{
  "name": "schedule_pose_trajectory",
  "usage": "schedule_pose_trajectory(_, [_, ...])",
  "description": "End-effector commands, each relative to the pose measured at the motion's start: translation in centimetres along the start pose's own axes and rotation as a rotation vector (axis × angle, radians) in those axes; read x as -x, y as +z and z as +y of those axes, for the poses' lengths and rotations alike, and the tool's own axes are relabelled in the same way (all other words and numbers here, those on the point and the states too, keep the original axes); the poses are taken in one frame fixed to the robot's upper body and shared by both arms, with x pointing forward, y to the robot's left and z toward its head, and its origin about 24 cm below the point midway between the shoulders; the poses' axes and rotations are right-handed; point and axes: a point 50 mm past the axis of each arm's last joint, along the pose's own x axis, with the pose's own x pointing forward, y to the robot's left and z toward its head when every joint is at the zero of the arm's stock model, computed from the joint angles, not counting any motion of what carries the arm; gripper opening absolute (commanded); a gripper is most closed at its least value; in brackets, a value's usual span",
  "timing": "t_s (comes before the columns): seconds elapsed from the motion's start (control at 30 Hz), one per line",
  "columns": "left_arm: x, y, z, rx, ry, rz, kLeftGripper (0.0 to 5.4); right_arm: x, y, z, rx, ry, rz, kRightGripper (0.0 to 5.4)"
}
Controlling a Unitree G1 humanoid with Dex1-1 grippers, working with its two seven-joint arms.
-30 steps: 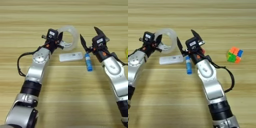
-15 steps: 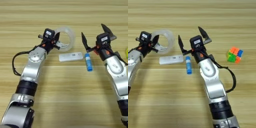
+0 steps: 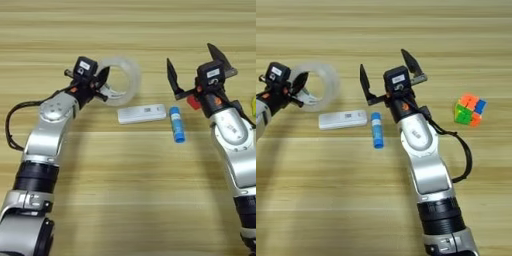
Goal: Move the objects on the table
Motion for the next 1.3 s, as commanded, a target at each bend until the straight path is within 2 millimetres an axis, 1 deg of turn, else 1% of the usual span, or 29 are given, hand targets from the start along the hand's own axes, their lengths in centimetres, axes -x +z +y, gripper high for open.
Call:
schedule_pose_trajectory(0.03, [0.5, 0.8, 1.1, -0.005, 0.007, -0.008, 1.15, -0.4, 0.1, -0.2, -0.008, -0.017, 0.000, 5.40])
schedule_pose_trajectory(0.3, [1.4, 0.3, 2.6, -0.049, -0.003, 0.066, 1.15, -0.4, 0.1, -0.4, -0.008, -0.025, 0.000, 5.40])
schedule_pose_trajectory(0.5, [2.2, -0.7, 3.5, -0.041, 0.023, 0.120, 1.15, -0.4, 0.1, -0.5, -0.009, -0.026, 0.001, 5.40])
schedule_pose_trajectory(0.7, [3.2, -2.6, 3.5, -0.030, 0.015, 0.202, 1.15, -0.4, 0.1, -0.5, -0.011, -0.028, 0.003, 5.40])
schedule_pose_trajectory(0.97, [4.1, -3.4, 4.0, -0.031, 0.016, 0.253, 1.15, -0.5, 0.1, -0.3, -0.016, -0.028, 0.002, 5.40])
schedule_pose_trajectory(1.13, [4.8, -4.1, 4.6, -0.038, 0.037, 0.290, 1.15, -0.5, 0.1, -0.3, -0.017, -0.031, 0.002, 5.40])
schedule_pose_trajectory(1.3, [5.2, -4.4, 5.0, -0.041, 0.049, 0.303, 1.15, -0.5, 0.1, -0.2, -0.019, -0.029, 0.003, 5.40])
